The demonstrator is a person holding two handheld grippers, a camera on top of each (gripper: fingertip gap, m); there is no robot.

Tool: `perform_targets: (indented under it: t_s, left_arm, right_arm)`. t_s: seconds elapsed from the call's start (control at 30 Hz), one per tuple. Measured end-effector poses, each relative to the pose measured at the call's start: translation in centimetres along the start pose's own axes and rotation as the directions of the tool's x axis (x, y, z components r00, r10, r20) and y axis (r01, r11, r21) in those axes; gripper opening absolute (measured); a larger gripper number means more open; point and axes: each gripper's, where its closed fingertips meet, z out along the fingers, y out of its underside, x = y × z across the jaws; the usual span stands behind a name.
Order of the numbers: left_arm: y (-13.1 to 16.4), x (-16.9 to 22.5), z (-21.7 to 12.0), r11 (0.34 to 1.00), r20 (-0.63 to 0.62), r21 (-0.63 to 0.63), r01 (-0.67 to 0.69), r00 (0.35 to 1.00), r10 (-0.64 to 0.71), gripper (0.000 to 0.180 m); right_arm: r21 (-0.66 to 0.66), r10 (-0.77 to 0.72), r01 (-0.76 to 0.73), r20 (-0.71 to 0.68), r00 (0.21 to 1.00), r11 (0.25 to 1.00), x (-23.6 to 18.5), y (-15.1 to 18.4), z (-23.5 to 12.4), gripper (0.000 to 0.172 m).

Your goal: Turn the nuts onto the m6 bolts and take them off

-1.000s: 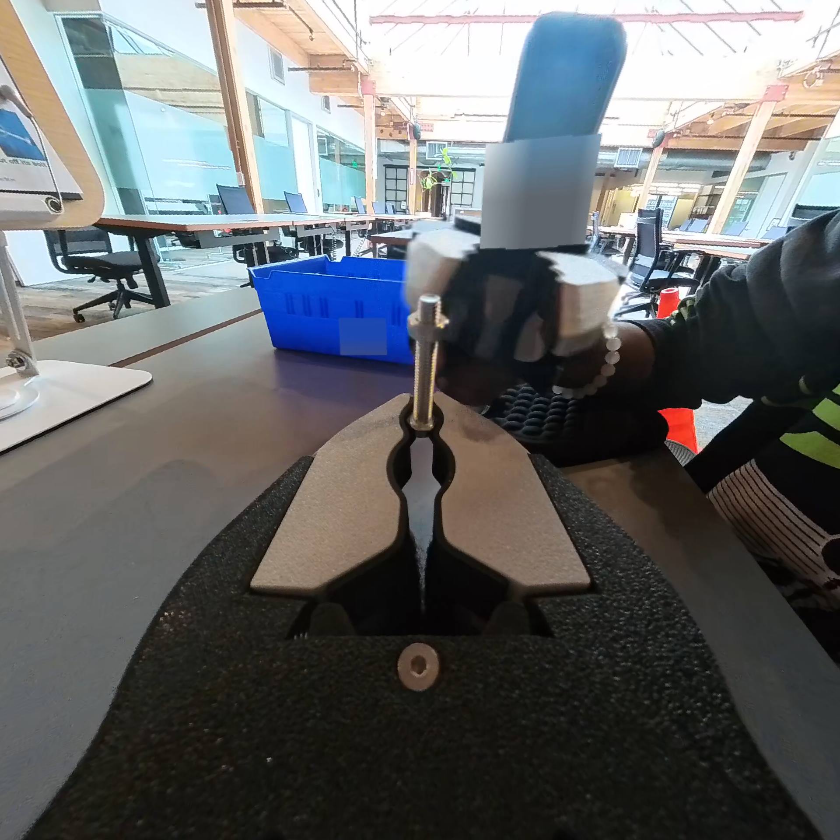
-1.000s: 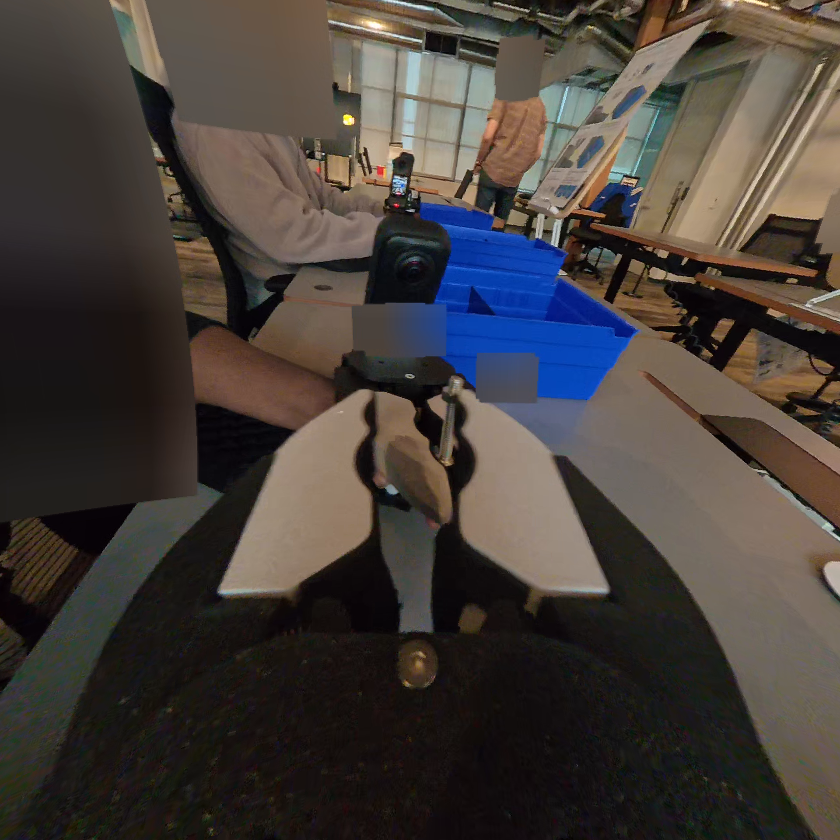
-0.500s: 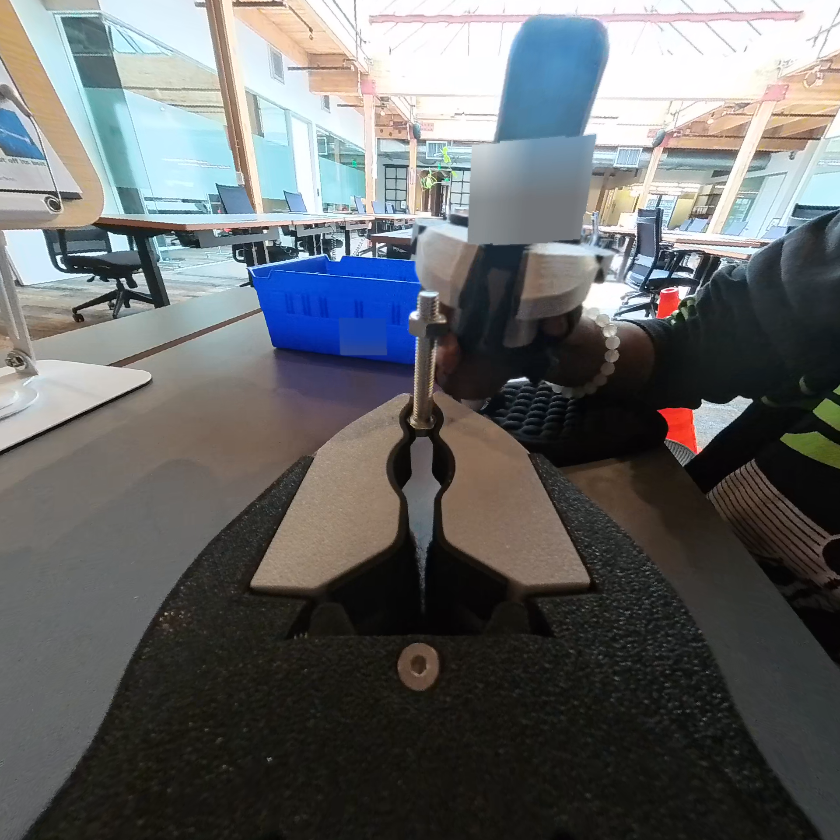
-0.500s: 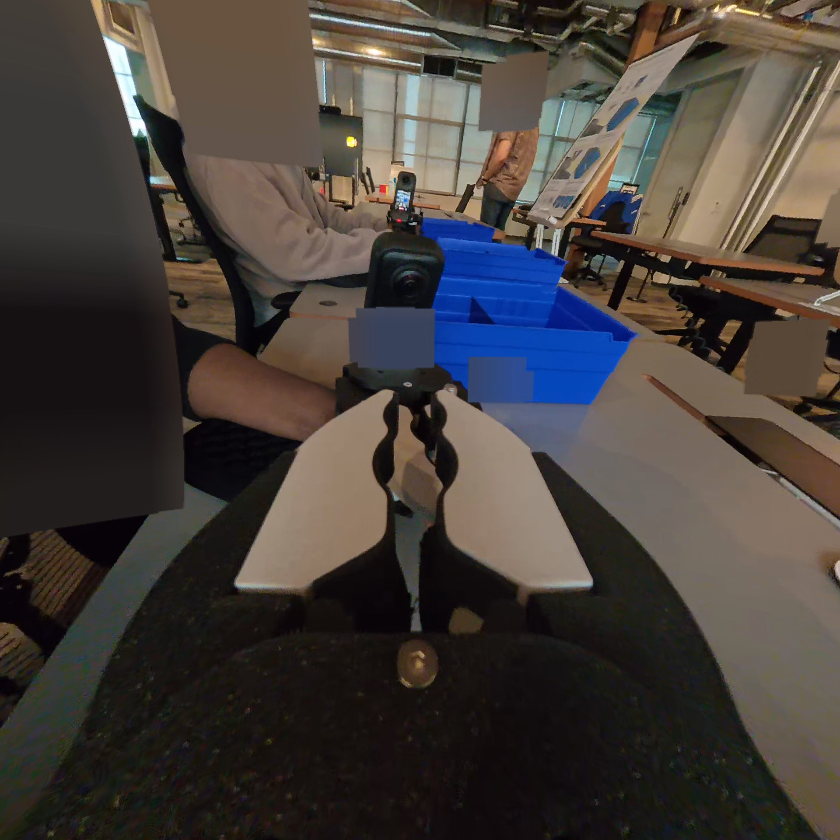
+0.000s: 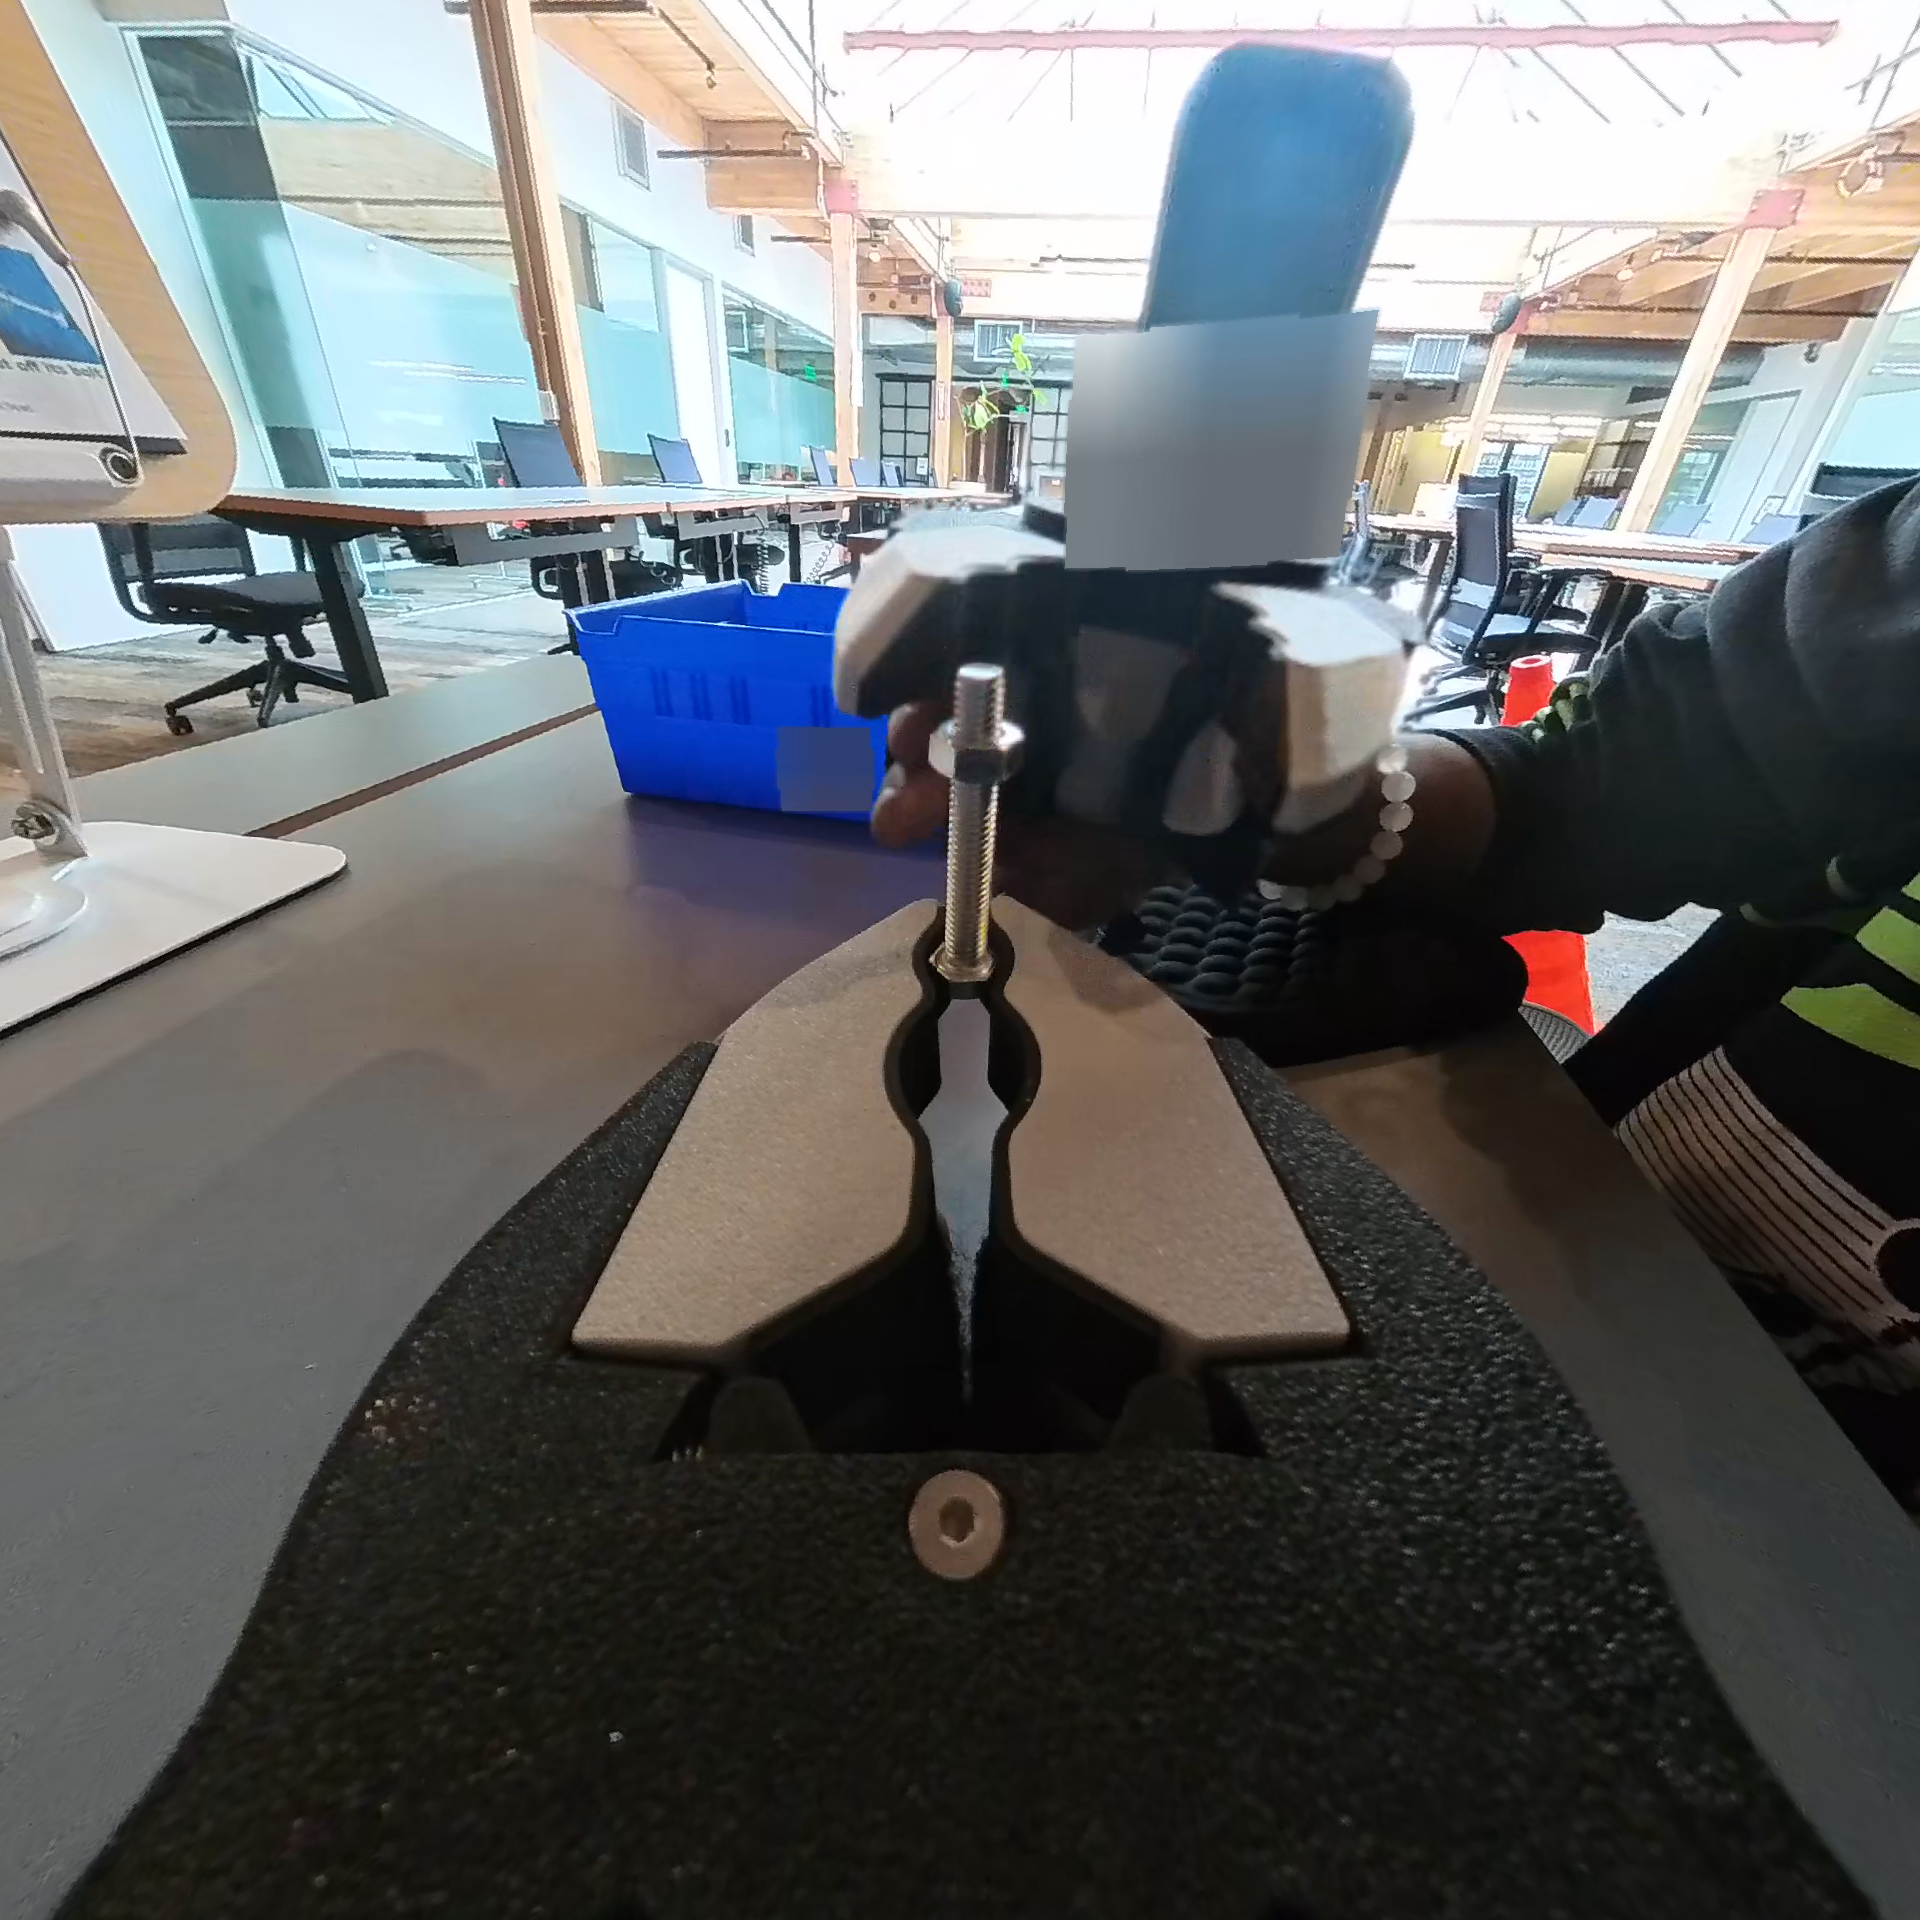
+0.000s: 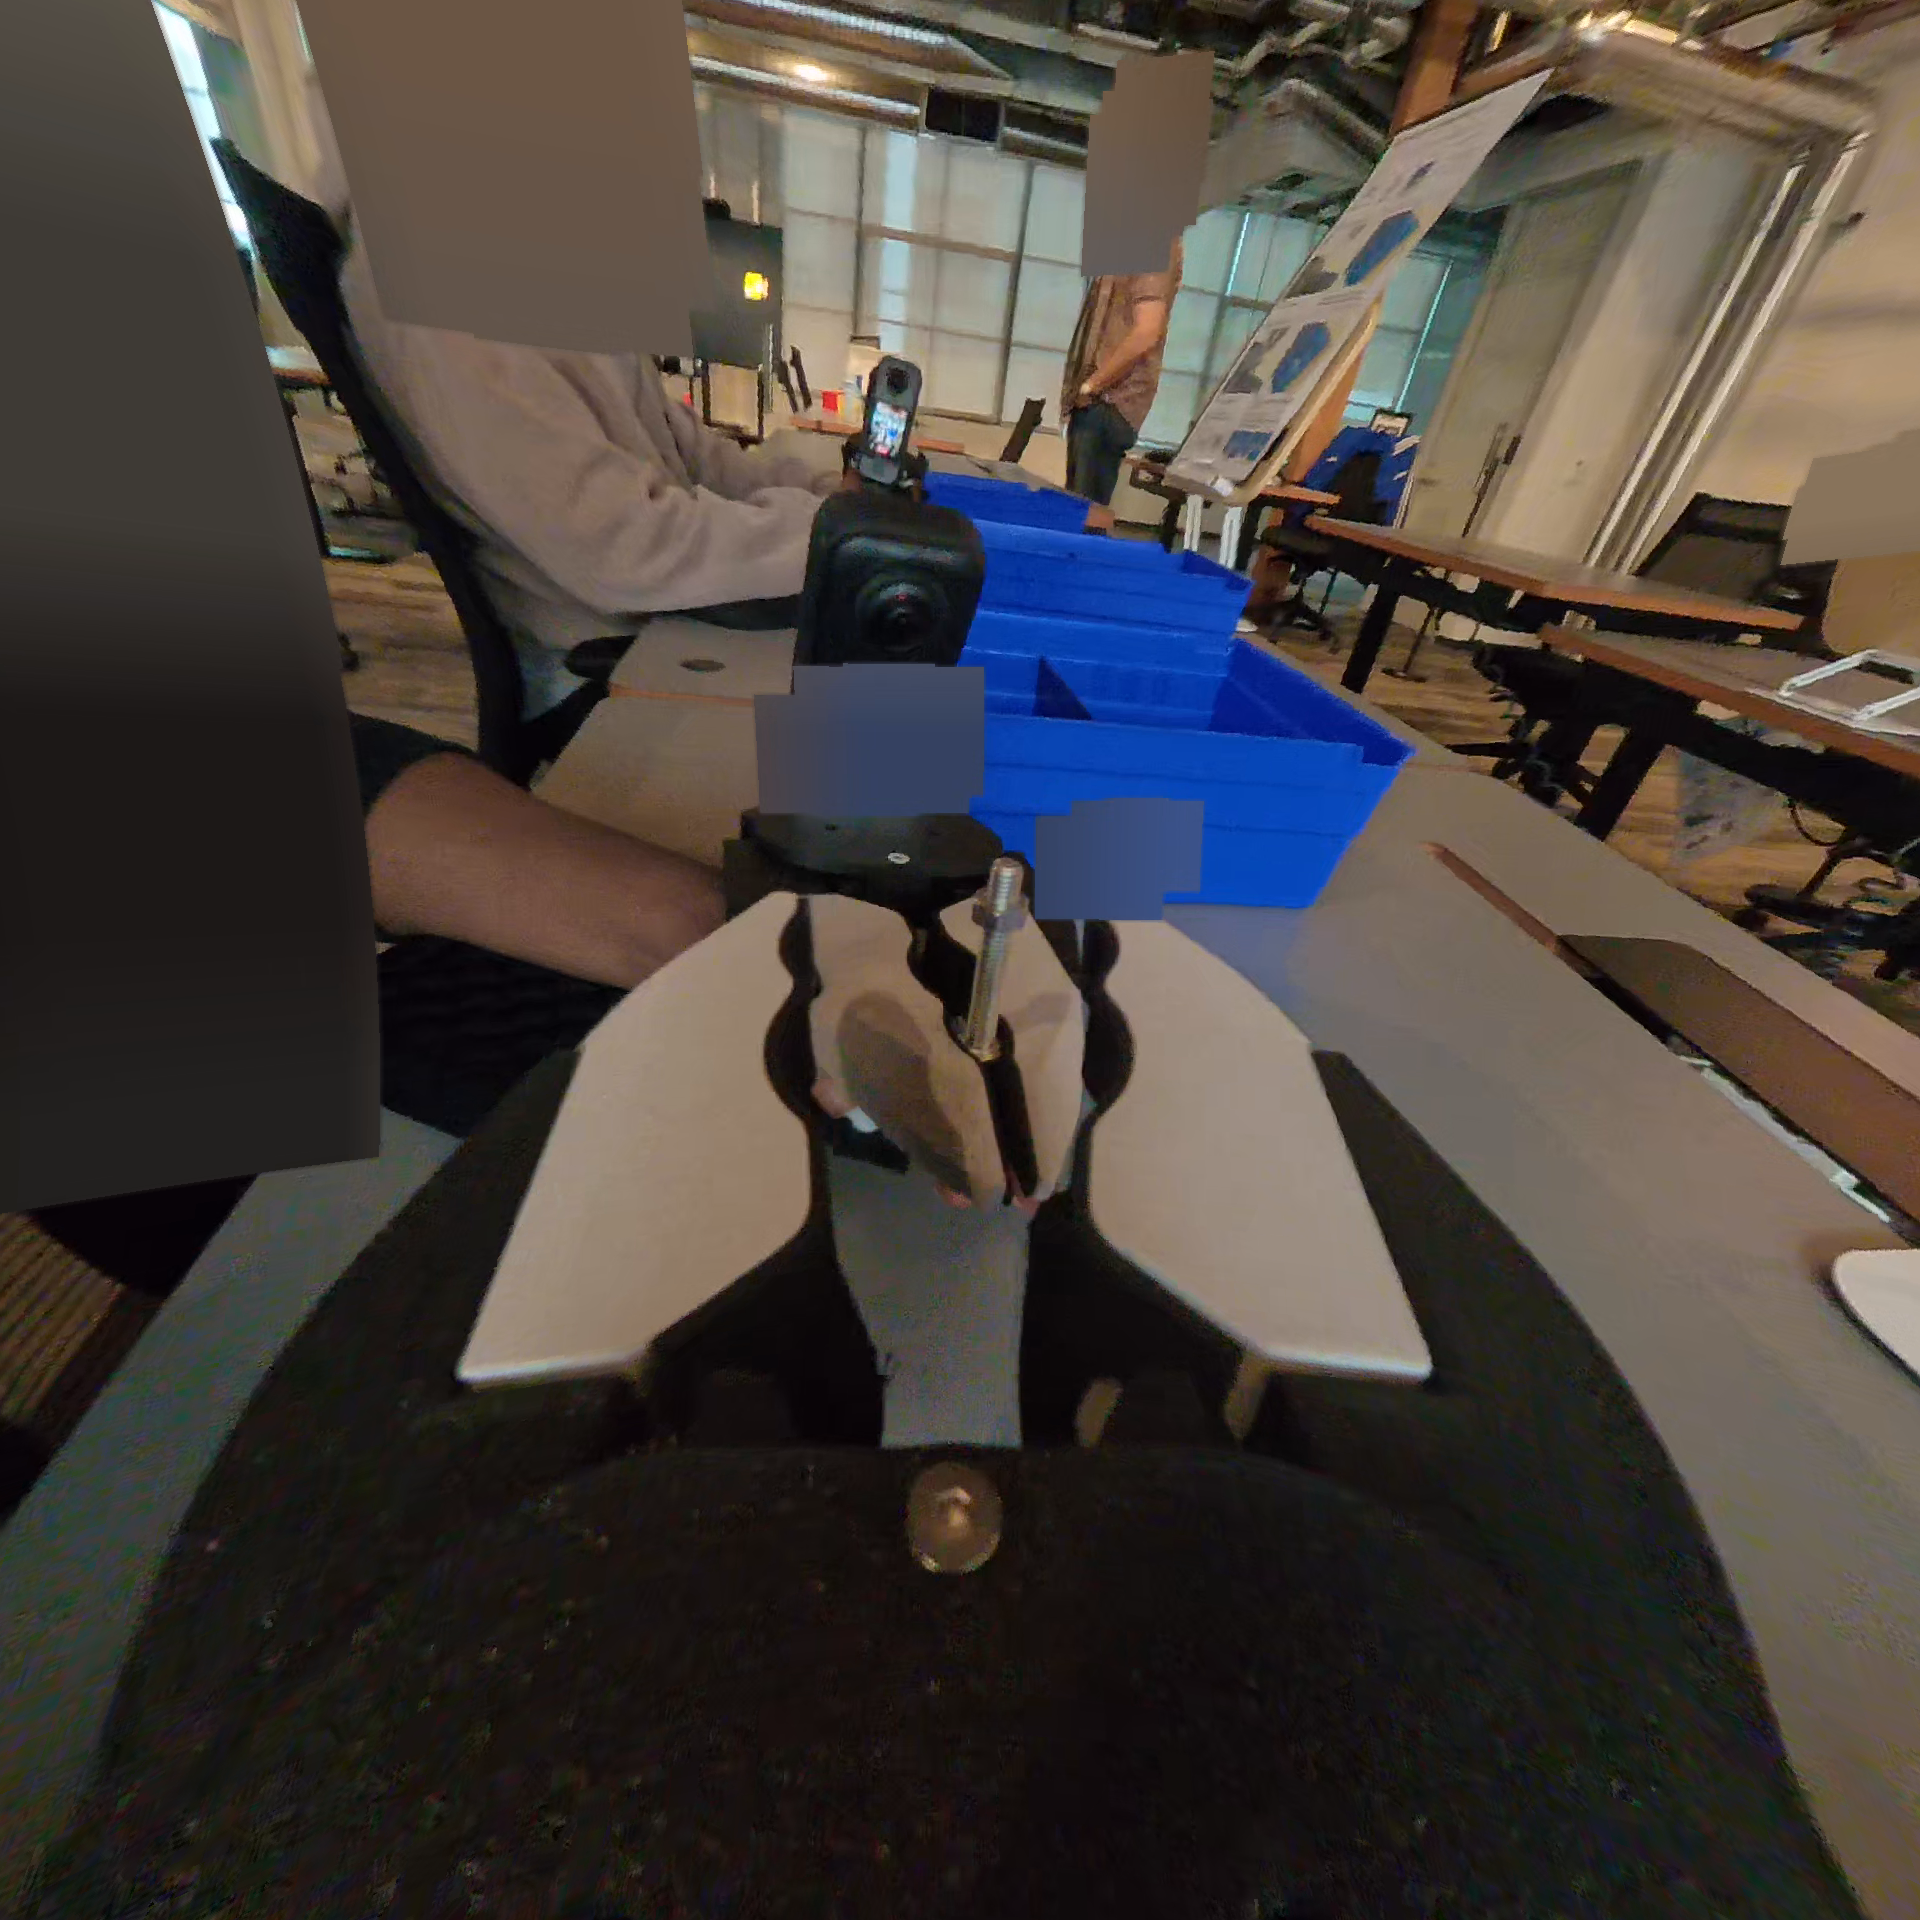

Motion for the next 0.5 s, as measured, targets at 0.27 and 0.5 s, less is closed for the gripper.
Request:
perform_targets:
  t_s: [0.27,0.5]
  left_arm:
    - [0.0,-0.01,-0.01,1.0,0.0,0.0,0.002,1.0,-0.002,0.004]
    - [-0.01,-0.06,-0.03,1.0,0.003,0.001,0.004,1.0,-0.004,0.004]
  right_arm:
    - [0.009,0.027,-0.027,0.028,0.999,1.0,-0.17,-0.28,-0.38,0.022]
    - [-0.008,0.0,0.001,0.057,0.998,1.0,-0.91,-0.17,-0.31,0.01]
